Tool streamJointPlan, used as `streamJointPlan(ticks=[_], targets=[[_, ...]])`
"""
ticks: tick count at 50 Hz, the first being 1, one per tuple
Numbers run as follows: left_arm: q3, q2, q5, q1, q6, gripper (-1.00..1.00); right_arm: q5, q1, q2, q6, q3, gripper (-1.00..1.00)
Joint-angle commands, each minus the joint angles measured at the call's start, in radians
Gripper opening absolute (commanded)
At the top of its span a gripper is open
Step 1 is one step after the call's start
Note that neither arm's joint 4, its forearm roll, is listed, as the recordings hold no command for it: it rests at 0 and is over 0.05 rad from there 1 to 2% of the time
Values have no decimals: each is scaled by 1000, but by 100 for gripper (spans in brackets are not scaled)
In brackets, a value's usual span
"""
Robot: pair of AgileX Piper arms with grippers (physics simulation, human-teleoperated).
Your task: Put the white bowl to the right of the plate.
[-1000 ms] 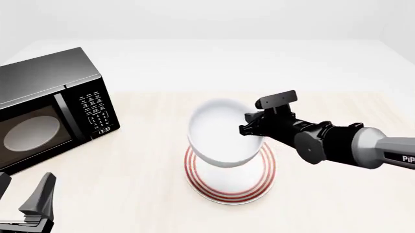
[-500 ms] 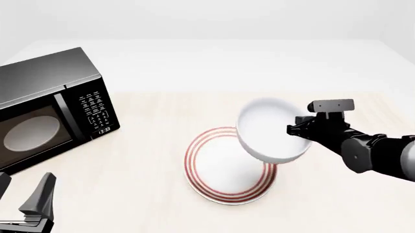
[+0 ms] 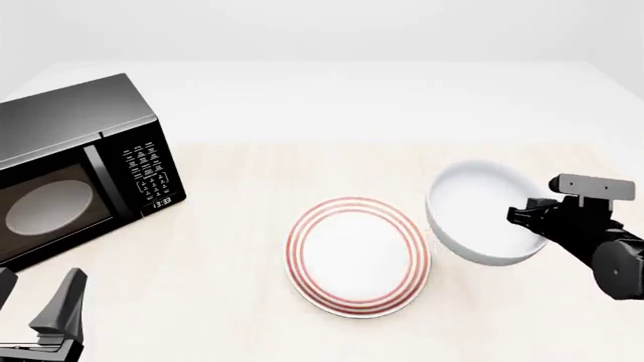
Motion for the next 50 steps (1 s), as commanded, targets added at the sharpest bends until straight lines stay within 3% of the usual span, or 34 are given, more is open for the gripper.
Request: streamJointPlan(ticks=[1, 27, 36, 50], targets=[[0, 0, 0, 0, 0, 100, -8, -104, -58, 10, 52, -100], [0, 0, 0, 0, 0, 100, -132, -240, 10, 24, 149, -100], [0, 0, 0, 0, 0, 100, -130, -253, -2, 24, 158, -100], [0, 0, 0, 0, 0, 100, -203, -267, 74, 30, 176, -100]])
